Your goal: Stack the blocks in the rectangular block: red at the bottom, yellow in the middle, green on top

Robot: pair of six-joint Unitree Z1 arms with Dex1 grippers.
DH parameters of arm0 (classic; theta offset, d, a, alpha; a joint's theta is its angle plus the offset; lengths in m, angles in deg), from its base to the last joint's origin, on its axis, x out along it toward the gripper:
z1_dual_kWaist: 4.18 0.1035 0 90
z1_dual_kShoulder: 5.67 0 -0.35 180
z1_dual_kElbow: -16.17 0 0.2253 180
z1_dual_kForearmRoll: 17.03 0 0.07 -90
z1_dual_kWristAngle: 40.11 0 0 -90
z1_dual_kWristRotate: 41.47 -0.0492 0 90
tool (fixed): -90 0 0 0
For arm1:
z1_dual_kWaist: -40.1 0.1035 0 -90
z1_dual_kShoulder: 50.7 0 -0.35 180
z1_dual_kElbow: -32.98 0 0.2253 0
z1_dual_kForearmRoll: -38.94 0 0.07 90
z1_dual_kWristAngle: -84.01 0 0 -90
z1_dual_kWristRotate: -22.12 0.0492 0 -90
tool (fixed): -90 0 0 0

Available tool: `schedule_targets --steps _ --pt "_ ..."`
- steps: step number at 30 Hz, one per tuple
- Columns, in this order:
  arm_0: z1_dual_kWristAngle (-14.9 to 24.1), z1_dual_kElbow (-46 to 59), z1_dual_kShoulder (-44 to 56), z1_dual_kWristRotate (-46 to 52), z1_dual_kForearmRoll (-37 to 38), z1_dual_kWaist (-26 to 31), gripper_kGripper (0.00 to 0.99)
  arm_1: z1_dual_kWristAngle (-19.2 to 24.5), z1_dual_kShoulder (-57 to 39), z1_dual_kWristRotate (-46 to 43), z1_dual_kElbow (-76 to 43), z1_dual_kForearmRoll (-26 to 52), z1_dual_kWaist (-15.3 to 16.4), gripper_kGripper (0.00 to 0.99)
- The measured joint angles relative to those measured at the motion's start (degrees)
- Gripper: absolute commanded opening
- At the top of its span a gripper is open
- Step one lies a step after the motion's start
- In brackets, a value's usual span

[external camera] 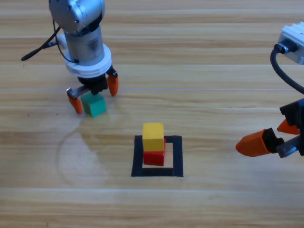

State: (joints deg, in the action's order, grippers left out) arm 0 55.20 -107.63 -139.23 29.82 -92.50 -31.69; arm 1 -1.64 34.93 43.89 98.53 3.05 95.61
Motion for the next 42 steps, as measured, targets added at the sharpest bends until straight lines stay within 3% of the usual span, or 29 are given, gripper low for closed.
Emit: schedule_targets --steps 8,13,18,22,26,30,35,39,42 --pt "-0.3 0.0 -0.8 -0.1 0.0 0.0 0.899 0.0 0.0 0.0 0.0 0.1 0.0 0.990" --pt "-0.4 0.0 -0.8 -0.4 0.0 0.0 0.658 0.0 0.0 0.0 0.0 0.1 0.0 0.990" --pt "-0.7 -0.5 -1.4 -1.9 0.0 0.0 0.523 0.0 0.0 0.0 0.0 0.1 0.0 0.990" --pt "-0.8 -2.1 -2.5 -2.3 -0.1 0.0 0.253 0.0 0.0 0.0 0.0 0.1 0.0 0.990" --pt "-0.8 -2.4 -2.5 -3.4 -0.5 0.0 0.078 0.0 0.0 0.0 -0.1 0.1 0.0 0.990" --pt "0.5 -6.5 -2.8 -8.6 -4.7 0.0 0.072 0.0 0.0 0.0 -0.1 0.1 0.0 0.990" --pt "0.5 -11.7 -2.1 -22.1 -5.8 0.0 0.064 0.0 0.0 0.0 -0.1 0.1 0.0 0.990" --pt "-0.1 -21.2 -1.9 -32.2 -14.4 -0.5 0.063 0.0 0.0 0.0 -0.1 0.1 0.0 0.990" --pt "-0.3 -23.8 -0.1 -38.9 -16.3 -2.1 0.041 0.1 0.0 0.0 -0.1 0.1 0.0 0.990"
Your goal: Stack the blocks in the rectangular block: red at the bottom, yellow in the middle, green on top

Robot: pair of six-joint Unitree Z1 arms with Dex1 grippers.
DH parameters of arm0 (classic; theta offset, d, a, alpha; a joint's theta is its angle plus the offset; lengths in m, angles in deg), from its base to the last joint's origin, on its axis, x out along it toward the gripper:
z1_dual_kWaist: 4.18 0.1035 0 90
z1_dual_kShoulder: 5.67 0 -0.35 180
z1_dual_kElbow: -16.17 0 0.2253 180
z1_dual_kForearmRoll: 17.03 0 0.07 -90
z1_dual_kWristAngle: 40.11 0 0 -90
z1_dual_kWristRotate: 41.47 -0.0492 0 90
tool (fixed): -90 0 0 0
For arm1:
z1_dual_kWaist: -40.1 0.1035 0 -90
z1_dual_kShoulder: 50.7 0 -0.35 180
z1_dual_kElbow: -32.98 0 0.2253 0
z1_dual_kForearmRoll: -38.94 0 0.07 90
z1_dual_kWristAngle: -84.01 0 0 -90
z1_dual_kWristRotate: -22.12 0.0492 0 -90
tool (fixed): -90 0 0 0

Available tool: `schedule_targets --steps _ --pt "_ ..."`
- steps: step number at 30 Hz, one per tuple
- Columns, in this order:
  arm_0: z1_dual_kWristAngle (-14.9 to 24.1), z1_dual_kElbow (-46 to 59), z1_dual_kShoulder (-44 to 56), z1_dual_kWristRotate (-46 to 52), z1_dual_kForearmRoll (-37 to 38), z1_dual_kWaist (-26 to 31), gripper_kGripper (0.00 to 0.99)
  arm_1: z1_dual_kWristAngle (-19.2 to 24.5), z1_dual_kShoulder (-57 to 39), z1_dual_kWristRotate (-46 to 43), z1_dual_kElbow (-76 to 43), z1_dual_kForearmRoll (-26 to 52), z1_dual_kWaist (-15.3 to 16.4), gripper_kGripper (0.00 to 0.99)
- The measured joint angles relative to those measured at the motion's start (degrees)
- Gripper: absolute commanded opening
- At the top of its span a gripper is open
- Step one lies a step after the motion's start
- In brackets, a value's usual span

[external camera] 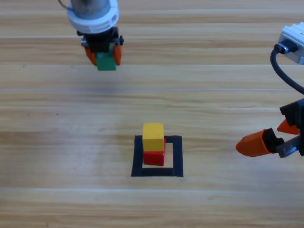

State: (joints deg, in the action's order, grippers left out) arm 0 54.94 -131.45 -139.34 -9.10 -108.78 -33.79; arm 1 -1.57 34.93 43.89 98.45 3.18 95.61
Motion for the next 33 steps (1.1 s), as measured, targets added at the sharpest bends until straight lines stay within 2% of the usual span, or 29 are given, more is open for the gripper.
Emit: schedule_targets --steps 8,16,28,33 --pt "0.0 4.4 4.9 -7.5 -1.5 -11.1 0.034 0.0 0.0 0.0 0.0 0.0 0.0 0.990" --pt "-1.0 6.0 8.3 -7.3 -2.6 -20.5 0.034 0.5 0.0 0.0 -0.3 0.1 0.0 0.990" --pt "-1.1 8.4 7.9 12.5 -3.4 -21.6 0.040 1.6 0.0 0.0 -0.8 0.1 0.0 0.990" --pt "-1.1 9.0 7.9 17.5 -3.4 -21.6 0.041 1.6 0.0 0.0 -0.8 0.1 0.0 0.990"
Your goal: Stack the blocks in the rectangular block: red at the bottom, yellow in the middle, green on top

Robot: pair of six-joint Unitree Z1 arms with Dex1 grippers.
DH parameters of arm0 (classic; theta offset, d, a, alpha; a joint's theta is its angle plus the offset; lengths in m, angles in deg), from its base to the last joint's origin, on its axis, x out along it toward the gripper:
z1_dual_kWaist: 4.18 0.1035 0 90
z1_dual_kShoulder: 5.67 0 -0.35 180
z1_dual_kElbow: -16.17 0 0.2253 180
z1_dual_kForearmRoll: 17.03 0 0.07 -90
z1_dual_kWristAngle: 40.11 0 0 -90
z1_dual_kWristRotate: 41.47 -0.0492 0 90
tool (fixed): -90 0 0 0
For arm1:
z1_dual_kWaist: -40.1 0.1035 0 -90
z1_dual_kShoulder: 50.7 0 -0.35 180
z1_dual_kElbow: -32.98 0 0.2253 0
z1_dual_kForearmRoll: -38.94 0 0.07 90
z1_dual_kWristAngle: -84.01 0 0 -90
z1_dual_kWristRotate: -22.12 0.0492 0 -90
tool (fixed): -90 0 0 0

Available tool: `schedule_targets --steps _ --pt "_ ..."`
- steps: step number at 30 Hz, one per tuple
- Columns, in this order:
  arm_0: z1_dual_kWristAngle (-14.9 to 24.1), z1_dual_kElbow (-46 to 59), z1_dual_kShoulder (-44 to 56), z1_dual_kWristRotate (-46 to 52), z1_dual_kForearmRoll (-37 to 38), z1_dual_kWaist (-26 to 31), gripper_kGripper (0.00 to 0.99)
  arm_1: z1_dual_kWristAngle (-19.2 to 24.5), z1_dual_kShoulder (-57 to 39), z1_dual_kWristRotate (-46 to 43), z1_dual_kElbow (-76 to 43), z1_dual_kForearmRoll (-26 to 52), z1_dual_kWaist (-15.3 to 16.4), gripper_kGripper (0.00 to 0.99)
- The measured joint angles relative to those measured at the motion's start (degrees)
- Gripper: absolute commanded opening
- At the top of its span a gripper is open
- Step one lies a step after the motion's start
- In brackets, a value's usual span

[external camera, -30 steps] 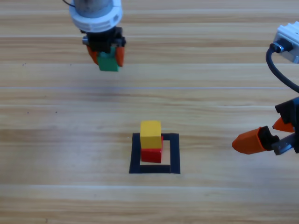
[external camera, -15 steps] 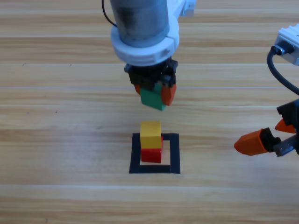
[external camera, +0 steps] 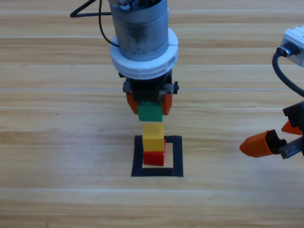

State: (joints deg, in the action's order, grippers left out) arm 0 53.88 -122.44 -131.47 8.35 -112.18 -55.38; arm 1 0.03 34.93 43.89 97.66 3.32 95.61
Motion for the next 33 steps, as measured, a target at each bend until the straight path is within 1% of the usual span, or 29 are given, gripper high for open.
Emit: schedule_targets --steps 9,17,33 --pt "0.0 -0.3 -1.9 1.5 0.0 0.0 0.041 0.0 0.0 0.0 -0.1 1.9 0.0 0.990" --pt "0.0 -0.4 -4.6 1.6 0.0 0.0 0.041 0.0 0.0 0.0 -0.1 1.9 0.0 0.990" --pt "0.0 -0.8 -5.5 1.3 0.0 0.0 0.041 0.0 0.0 0.0 -0.1 1.9 0.0 0.990"
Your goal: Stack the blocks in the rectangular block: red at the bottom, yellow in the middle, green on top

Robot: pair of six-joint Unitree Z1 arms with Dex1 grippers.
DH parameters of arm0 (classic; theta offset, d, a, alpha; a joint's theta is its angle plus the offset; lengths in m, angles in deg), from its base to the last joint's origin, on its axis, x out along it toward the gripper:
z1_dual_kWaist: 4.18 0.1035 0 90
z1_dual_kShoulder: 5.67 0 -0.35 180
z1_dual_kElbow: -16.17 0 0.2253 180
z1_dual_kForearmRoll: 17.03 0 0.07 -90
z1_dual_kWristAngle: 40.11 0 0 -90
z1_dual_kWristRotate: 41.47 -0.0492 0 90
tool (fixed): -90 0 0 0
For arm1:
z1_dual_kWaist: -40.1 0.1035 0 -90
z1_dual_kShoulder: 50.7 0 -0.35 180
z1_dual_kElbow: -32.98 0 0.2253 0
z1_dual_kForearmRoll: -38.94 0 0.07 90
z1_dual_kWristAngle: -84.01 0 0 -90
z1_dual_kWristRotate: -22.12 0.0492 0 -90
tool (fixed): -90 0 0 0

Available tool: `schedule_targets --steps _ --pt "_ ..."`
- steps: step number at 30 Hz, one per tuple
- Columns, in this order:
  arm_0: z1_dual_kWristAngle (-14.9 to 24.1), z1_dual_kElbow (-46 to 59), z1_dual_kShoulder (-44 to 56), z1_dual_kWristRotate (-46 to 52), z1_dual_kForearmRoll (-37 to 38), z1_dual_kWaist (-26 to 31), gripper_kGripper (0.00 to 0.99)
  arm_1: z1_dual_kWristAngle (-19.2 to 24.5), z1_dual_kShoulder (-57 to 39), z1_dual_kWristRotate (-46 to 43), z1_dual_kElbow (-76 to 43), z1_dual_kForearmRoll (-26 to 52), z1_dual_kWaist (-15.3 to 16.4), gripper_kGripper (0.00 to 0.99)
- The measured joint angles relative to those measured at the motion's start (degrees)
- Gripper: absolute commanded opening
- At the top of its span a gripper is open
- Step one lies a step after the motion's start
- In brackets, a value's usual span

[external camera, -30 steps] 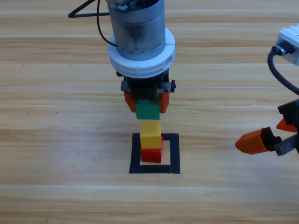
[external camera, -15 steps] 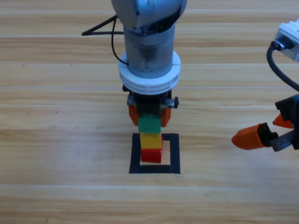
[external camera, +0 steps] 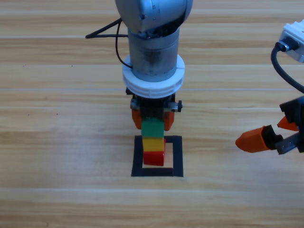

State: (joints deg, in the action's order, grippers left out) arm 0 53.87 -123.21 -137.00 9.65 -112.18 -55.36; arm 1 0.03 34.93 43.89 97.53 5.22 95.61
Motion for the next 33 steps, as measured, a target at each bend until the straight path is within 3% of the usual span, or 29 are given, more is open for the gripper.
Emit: schedule_targets --steps 27,30,33 --pt "0.0 -0.3 -1.4 0.0 0.0 0.0 0.049 0.0 0.0 0.0 -0.2 0.0 0.0 0.990" --pt "0.0 -0.3 -1.4 0.0 0.0 0.0 0.221 0.0 0.0 0.0 -0.2 0.0 0.0 0.990" --pt "0.1 -0.4 -1.4 0.0 0.0 0.0 0.627 0.0 0.0 0.0 -0.2 0.0 0.0 0.990"
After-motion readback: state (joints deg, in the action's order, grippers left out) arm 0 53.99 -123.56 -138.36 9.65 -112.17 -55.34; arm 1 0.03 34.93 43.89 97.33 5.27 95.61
